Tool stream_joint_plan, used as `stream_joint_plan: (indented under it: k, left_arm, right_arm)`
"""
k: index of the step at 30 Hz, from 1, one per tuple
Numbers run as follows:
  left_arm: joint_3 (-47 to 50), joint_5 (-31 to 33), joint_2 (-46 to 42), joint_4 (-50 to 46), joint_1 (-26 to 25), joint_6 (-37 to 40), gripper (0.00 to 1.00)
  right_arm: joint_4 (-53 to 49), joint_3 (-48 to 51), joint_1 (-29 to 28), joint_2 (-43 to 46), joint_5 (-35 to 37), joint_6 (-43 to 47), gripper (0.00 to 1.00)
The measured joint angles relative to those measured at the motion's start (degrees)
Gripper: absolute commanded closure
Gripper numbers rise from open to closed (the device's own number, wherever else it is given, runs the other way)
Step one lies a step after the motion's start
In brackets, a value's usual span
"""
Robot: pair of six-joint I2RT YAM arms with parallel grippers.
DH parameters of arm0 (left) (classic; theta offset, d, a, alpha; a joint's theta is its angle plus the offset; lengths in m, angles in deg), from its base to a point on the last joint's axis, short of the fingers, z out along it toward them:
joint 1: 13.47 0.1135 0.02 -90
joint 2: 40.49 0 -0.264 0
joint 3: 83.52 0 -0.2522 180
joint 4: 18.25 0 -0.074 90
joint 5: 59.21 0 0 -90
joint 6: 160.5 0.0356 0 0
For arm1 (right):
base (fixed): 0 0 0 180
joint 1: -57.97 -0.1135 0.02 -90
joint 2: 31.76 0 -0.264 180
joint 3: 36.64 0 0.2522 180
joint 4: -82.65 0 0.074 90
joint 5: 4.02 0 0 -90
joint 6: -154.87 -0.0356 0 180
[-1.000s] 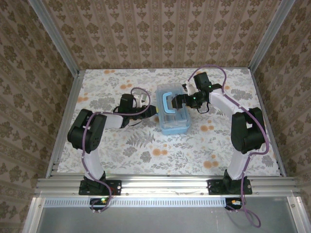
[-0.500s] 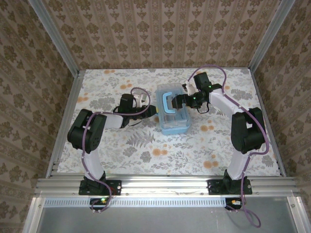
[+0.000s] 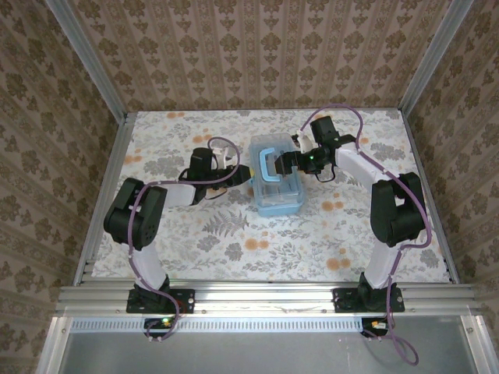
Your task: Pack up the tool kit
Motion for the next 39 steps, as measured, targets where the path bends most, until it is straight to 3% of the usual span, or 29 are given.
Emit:
stream_joint_plan:
  k: [19, 39]
  left_arm:
    - [0.00, -0.11, 0.07, 2.64, -0.02, -2.84, 0.57]
    - [1.88, 0.07, 3.54, 12.24, 0.00, -6.16, 0.58]
  right_arm:
    - [0.33, 0.26, 0.00, 0.00, -0.02, 0.42, 0.00]
    - [0.31, 0.26, 0.07, 0.00, -0.02, 0.42, 0.00]
